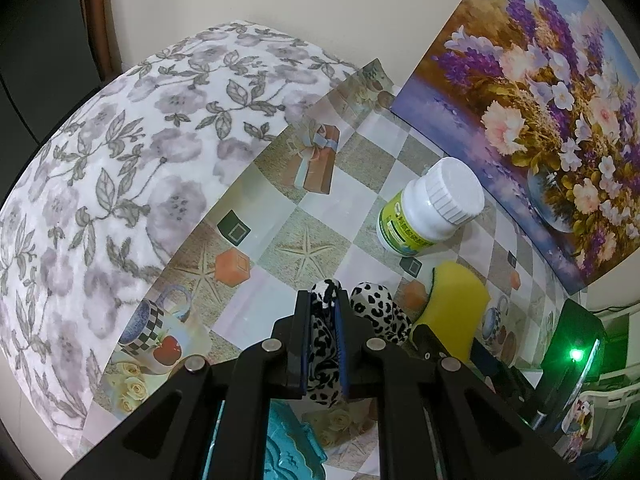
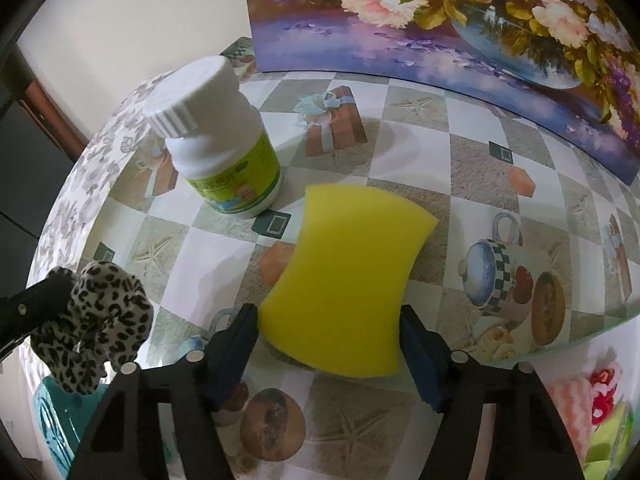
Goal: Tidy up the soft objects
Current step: 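Close right tool on the yellow sponge while left tool holds the leopard scrunchie, then carry the leopard scrunchie and yellow sponge over the tray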
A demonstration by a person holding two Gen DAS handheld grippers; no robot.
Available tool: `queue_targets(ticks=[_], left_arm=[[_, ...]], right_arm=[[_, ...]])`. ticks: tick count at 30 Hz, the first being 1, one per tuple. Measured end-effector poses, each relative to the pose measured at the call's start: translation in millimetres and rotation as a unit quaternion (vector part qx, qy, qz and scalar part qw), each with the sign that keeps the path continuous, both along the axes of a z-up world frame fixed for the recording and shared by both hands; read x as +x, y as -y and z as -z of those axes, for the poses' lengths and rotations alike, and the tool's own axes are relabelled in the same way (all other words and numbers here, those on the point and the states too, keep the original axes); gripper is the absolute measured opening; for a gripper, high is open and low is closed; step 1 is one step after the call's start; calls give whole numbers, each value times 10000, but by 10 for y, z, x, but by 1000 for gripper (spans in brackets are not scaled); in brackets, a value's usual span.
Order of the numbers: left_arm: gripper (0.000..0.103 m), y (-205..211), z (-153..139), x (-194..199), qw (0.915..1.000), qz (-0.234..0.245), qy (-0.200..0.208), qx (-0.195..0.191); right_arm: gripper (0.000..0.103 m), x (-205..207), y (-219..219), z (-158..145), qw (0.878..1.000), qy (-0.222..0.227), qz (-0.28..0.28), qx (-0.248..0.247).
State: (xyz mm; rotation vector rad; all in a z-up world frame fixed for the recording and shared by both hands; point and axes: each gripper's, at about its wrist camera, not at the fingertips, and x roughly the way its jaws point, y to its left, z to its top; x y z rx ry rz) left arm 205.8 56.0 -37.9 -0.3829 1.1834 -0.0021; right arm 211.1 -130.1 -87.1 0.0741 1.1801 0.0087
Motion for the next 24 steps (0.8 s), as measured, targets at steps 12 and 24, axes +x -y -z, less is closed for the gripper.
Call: queue_targets(ticks=[12,24], left_arm=[[11,1,-140,-58,9999,9,157,71],[11,224,-671,-378,9958,292,738,447]], right_arm=[[68,-300,1,-308,9995,319,-33,7],[68,-798,195,-715,9974,609,228,303]])
